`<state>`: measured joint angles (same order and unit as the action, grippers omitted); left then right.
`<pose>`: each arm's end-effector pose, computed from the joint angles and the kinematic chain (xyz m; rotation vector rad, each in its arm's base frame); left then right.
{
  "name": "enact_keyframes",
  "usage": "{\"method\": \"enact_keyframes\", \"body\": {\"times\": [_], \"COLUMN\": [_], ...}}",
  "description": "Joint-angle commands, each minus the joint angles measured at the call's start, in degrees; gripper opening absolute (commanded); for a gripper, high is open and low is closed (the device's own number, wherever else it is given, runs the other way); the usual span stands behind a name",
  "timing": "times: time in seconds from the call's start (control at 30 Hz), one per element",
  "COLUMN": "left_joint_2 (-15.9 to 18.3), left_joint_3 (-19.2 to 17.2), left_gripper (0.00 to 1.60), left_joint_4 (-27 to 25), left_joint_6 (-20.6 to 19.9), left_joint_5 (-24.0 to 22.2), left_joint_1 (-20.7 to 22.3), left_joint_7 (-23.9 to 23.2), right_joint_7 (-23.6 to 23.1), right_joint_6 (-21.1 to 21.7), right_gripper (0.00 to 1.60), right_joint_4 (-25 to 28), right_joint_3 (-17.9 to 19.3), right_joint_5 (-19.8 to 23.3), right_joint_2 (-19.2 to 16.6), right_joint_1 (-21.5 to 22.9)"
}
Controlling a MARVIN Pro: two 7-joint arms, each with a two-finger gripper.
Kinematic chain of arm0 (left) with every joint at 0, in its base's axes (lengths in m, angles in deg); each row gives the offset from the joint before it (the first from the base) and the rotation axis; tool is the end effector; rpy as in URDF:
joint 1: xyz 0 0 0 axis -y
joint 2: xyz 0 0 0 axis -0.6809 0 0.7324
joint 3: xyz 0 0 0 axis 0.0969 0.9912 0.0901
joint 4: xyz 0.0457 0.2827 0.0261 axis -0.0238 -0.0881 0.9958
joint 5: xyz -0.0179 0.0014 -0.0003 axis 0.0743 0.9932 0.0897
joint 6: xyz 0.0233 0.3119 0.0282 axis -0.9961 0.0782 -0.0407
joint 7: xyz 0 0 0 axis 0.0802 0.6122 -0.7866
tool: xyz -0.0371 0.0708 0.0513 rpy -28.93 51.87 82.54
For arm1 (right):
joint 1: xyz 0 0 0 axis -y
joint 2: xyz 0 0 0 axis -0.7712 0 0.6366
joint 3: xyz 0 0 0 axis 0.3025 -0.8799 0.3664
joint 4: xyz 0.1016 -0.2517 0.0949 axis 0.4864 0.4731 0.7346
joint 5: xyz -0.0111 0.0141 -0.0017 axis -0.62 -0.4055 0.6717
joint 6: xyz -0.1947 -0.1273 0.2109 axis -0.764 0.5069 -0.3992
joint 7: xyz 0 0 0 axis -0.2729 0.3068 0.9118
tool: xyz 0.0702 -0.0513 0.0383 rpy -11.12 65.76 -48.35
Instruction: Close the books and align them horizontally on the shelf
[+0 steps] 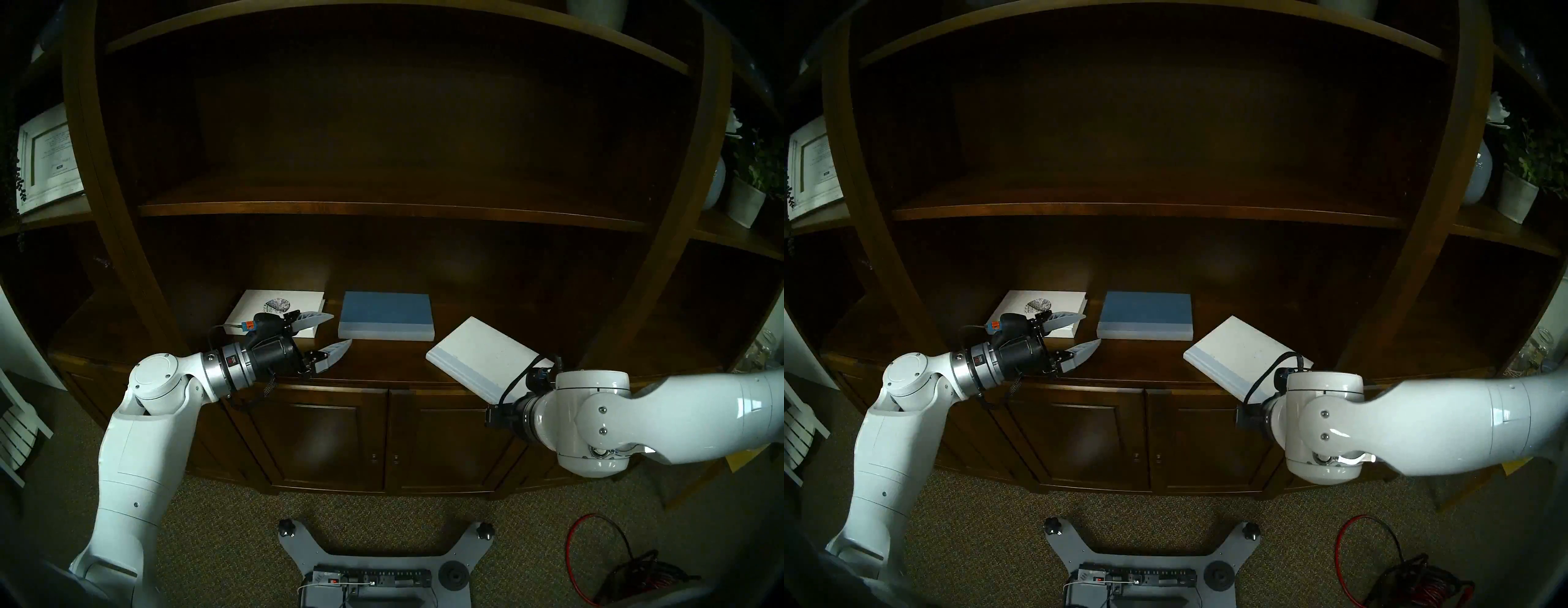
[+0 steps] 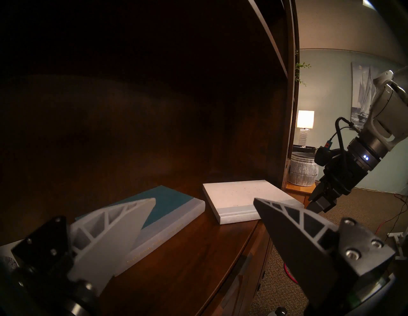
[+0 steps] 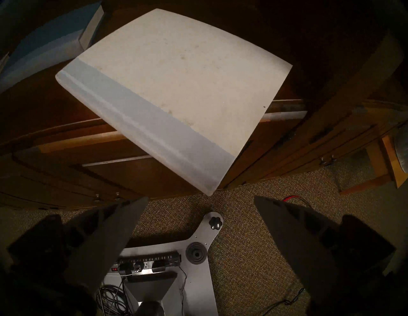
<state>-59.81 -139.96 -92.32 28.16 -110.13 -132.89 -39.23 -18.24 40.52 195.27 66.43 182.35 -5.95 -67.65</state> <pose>0.3805 0.0787 -0.2600 1.6365 -0.8876 1.6021 0.2869 -0.0077 -0.2430 2.9142 -0.2407 0.8240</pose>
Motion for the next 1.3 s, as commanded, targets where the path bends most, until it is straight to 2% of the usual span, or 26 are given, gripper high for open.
{"method": "enact_keyframes", "body": {"times": [0.0,0.23,0.47,0.8,1.27], "left_joint_2": [0.1,0.0,-0.1,-0.3,-0.4], "left_joint_3": [-0.4,-0.5,-0.6,-0.7,-0.8], "left_gripper": [1.60,1.60,1.60,1.60,1.60], "left_joint_4": [-1.4,-1.4,-1.4,-1.3,-1.3], "left_joint_6": [0.1,0.1,0.1,0.1,0.1], "left_joint_5": [-0.4,-0.3,-0.2,-0.1,0.1], "left_joint_1": [1.7,1.7,1.7,1.7,1.8], "left_joint_7": [0.1,0.0,-0.1,-0.2,-0.4], "right_joint_7": [-0.9,-2.9,-4.8,-2.1,-1.0], "right_joint_6": [0.2,1.1,1.3,2.8,5.9], "right_gripper": [1.60,1.60,1.60,1.60,1.60], "right_joint_4": [-3.4,-7.2,-9.9,-11.2,-13.1], "right_joint_3": [1.0,0.9,0.6,0.7,1.9], "right_joint_5": [-0.2,-0.4,-2.8,-6.2,-8.0], "right_joint_2": [1.1,1.7,2.8,4.6,5.3], "right_joint_1": [1.0,1.0,1.1,3.1,5.8]}}
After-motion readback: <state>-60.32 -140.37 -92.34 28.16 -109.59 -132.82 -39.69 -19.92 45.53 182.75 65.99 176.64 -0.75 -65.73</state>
